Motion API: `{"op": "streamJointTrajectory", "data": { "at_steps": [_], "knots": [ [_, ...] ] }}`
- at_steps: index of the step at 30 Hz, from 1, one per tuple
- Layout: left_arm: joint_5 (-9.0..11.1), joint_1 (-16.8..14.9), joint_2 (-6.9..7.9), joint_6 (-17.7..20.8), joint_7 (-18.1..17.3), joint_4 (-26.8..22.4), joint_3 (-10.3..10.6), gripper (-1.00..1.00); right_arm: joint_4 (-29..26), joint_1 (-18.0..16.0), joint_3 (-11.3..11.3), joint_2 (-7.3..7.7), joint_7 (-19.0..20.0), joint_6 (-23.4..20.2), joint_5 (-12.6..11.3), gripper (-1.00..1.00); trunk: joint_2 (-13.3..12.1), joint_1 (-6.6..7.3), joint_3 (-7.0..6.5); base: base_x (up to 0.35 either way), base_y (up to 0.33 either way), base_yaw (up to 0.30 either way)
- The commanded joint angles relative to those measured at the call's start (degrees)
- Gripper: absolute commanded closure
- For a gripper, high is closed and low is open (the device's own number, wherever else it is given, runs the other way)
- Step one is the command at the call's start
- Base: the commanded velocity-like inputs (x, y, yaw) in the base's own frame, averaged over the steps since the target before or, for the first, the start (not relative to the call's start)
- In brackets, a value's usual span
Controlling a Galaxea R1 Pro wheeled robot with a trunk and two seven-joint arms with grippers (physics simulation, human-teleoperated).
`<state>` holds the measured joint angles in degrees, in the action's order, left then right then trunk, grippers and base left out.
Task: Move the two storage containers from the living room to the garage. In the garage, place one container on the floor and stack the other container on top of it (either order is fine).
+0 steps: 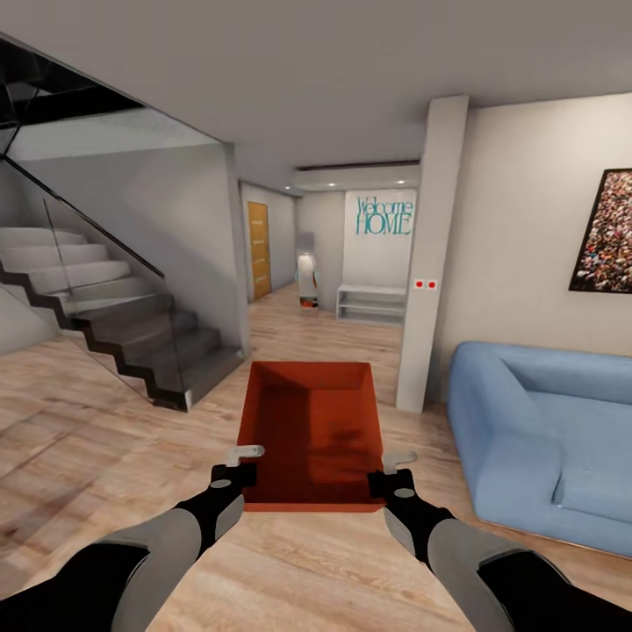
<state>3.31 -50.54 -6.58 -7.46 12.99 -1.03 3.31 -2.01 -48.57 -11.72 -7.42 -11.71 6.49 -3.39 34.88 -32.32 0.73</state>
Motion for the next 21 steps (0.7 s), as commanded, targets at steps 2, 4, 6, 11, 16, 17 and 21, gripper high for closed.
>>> {"op": "streamJointTrajectory", "data": {
  "at_steps": [2, 4, 6, 11, 16, 17, 21],
  "knots": [
    [0.0, -0.1, -0.01, -1.0, 0.9, -0.1, -1.4, 1.00, 0.3, 0.0, 0.4, -0.23, -0.4, 0.3, -1.4, 1.00, 0.1, -0.05, 0.07, 0.321, 0.000, 0.000],
    [0.0, -0.1, -0.01, -1.0, 0.9, -0.1, -1.4, 1.00, 0.3, 0.0, 0.4, -0.23, -0.4, 0.3, -1.5, 1.00, 0.1, -0.05, 0.07, 0.321, 0.000, 0.000],
    [0.0, -0.1, -0.01, -1.0, 0.9, -0.1, -1.4, 1.00, 0.3, 0.0, 0.4, -0.23, -0.4, 0.3, -1.5, 1.00, 0.1, -0.05, 0.07, 0.322, 0.000, 0.000],
    [0.0, -0.1, -0.01, -1.0, 0.9, -0.1, -1.4, 1.00, 0.3, 0.0, 0.4, -0.23, -0.5, 0.4, -1.4, 1.00, 0.1, -0.05, 0.07, 0.322, 0.000, 0.000],
    [0.0, -0.1, -0.01, -1.0, 0.9, -0.1, -1.4, 1.00, 0.3, 0.0, 0.4, -0.23, -0.5, 0.4, -1.4, 1.00, 0.1, -0.05, 0.07, 0.322, 0.000, 0.000],
    [0.0, -0.1, -0.01, -1.0, 0.9, -0.1, -1.4, 1.00, 0.3, 0.0, 0.4, -0.23, -0.5, 0.4, -1.4, 1.00, 0.1, -0.05, 0.07, 0.322, 0.000, 0.000],
    [0.0, -0.1, -0.01, -1.0, 0.9, -0.1, -1.4, 1.00, 0.3, 0.0, 0.4, -0.23, -0.5, 0.4, -1.4, 1.00, 0.1, -0.05, 0.07, 0.322, 0.000, 0.000]
  ]
}}
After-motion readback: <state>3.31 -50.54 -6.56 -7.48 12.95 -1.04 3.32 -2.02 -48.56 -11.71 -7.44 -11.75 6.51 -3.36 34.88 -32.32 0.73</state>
